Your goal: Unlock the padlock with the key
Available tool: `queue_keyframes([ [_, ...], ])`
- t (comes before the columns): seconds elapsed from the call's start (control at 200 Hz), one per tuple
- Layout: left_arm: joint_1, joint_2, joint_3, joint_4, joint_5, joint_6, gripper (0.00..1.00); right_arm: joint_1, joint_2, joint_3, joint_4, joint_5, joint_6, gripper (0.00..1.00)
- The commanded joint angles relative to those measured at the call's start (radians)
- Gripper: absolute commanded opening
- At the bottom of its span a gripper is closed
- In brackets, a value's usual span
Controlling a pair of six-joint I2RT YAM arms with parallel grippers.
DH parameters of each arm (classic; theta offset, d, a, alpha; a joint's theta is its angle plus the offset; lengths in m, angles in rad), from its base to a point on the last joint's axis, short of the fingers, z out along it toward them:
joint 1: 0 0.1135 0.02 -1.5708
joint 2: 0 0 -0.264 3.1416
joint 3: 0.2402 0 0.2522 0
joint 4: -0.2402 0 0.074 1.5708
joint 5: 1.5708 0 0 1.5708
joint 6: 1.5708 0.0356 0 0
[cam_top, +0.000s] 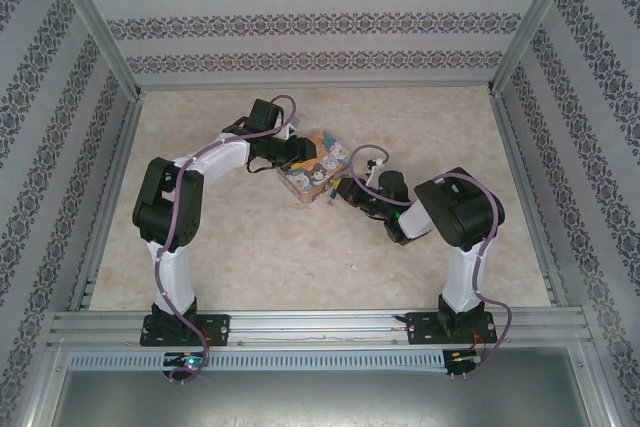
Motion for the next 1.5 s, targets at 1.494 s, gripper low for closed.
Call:
queue_keyframes([
  [1.494,-0.011,0.042,-0.061,-0.044,-0.032,-0.038,0.46,0.009,0.021,0.073,0.034,0.162,0.065,0.0],
])
